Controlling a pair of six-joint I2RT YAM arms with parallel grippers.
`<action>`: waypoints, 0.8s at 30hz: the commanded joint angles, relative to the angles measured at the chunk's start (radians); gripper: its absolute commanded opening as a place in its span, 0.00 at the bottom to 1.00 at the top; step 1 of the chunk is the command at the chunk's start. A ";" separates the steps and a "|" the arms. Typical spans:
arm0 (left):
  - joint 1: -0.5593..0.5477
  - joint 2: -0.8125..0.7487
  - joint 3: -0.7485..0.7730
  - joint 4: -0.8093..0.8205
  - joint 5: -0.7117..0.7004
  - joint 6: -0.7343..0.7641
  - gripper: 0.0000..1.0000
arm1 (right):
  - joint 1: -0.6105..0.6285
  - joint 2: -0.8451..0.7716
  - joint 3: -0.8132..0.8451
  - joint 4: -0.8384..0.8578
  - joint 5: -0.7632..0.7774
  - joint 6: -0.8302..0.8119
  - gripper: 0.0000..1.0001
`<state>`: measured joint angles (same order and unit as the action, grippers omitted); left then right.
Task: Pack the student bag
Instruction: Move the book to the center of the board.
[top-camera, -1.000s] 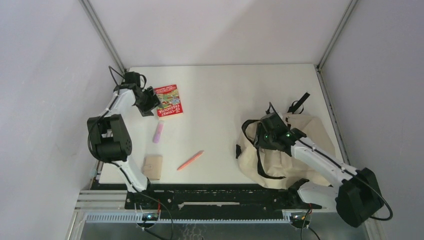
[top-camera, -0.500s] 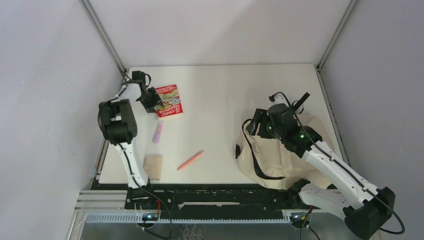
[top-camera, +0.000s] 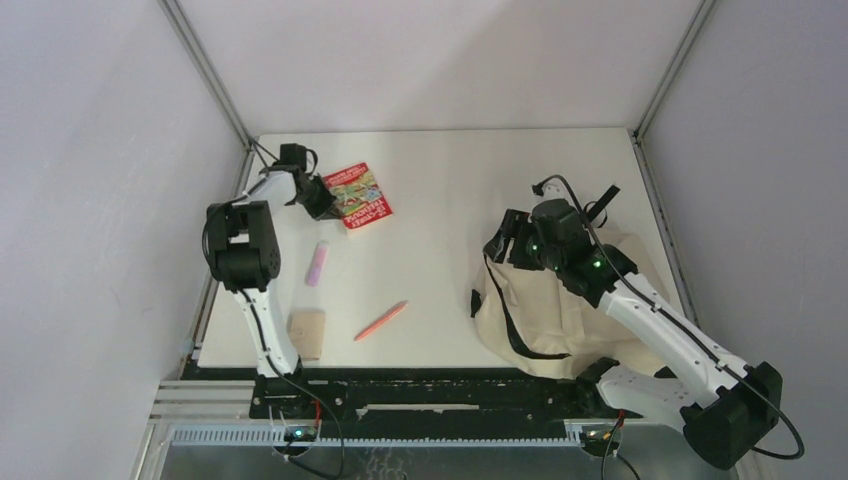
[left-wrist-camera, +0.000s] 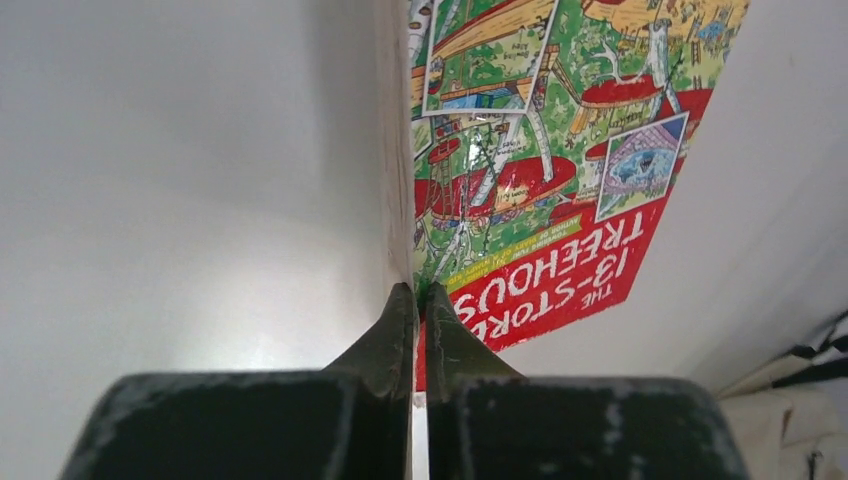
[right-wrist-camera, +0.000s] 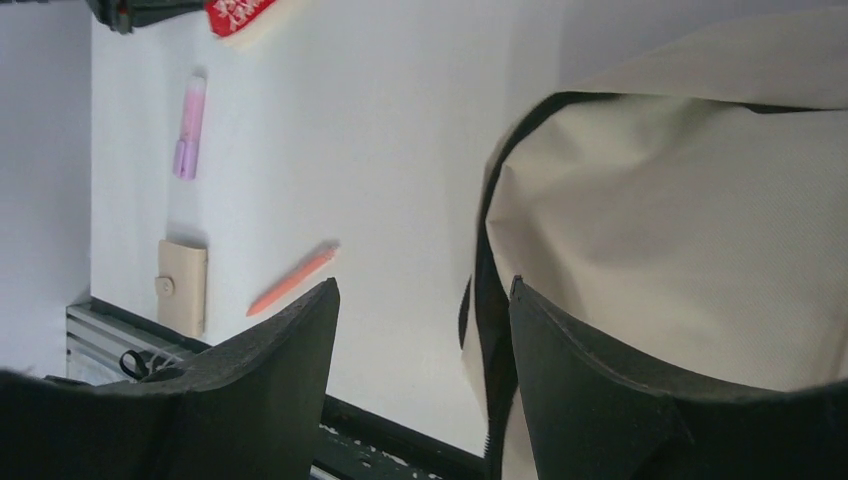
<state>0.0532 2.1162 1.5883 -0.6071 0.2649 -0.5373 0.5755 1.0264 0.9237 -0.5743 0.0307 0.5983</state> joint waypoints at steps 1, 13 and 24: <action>-0.092 -0.135 -0.170 0.132 0.057 -0.158 0.00 | -0.002 0.034 0.061 0.096 -0.041 0.034 0.71; -0.406 -0.432 -0.450 0.252 -0.105 -0.439 0.45 | 0.059 0.336 0.188 0.197 -0.082 0.035 0.71; -0.253 -0.381 -0.155 0.118 -0.137 -0.132 0.63 | 0.074 0.730 0.413 0.162 -0.069 0.033 0.69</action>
<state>-0.2493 1.5887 1.2438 -0.4381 0.1070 -0.8280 0.6441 1.6363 1.2156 -0.4137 -0.0517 0.6239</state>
